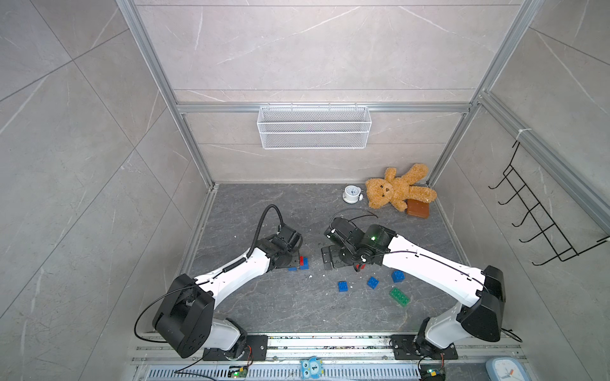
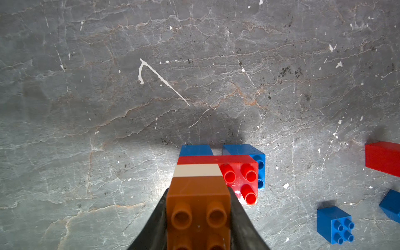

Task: Assemble the letter h with lego
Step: Pick up the lego brick from the center of the board.

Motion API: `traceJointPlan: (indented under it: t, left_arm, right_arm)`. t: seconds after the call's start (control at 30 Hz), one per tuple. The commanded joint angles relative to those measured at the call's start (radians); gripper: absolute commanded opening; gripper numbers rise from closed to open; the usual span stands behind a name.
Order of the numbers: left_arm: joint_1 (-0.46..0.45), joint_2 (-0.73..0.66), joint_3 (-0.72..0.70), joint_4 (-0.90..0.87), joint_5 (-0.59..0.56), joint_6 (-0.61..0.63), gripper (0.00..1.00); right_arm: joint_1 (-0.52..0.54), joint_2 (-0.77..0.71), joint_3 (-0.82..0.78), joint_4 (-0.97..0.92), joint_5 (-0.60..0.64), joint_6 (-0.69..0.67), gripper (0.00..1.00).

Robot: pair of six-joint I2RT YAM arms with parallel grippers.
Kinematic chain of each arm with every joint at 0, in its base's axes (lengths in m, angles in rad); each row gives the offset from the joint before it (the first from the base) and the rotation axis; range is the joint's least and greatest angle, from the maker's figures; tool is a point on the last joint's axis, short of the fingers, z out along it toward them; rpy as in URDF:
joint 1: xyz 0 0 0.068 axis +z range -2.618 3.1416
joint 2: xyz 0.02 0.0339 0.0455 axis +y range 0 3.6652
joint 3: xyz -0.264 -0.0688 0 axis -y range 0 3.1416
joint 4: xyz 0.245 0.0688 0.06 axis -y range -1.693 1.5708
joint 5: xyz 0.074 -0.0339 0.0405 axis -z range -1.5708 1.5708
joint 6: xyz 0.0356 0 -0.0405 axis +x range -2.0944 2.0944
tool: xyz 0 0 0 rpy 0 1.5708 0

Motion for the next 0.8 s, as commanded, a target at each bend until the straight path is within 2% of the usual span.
traceJointPlan:
  t: [0.0,0.07,0.17,0.23,0.43,0.6,0.77]
  left_arm:
    - [-0.003,0.007,0.067,-0.06,0.014,0.045,0.17]
    - [0.005,0.023,0.128,-0.15,0.042,0.085,0.01]
    - [0.03,0.066,0.256,-0.338,0.1,0.169,0.0]
    - [0.07,0.078,0.31,-0.421,0.188,0.212,0.0]
    - [0.187,0.172,0.435,-0.628,0.309,0.308,0.0]
    - [0.256,0.253,0.498,-0.667,0.375,0.341,0.0]
    - [0.278,0.344,0.578,-0.701,0.405,0.374,0.0]
  right_arm:
    - [0.0,-0.003,0.019,-0.044,0.006,-0.007,1.0]
    - [0.001,-0.011,0.023,-0.052,-0.003,0.0,1.0]
    - [0.0,-0.029,0.04,-0.075,-0.015,0.027,1.0]
    - [0.001,-0.034,0.058,-0.106,-0.019,0.046,1.0]
    - [-0.002,-0.049,0.13,-0.196,-0.023,0.101,1.0]
    - [-0.003,-0.056,0.172,-0.237,-0.055,0.125,1.0]
    - [-0.007,-0.072,0.164,-0.248,-0.085,0.136,1.0]
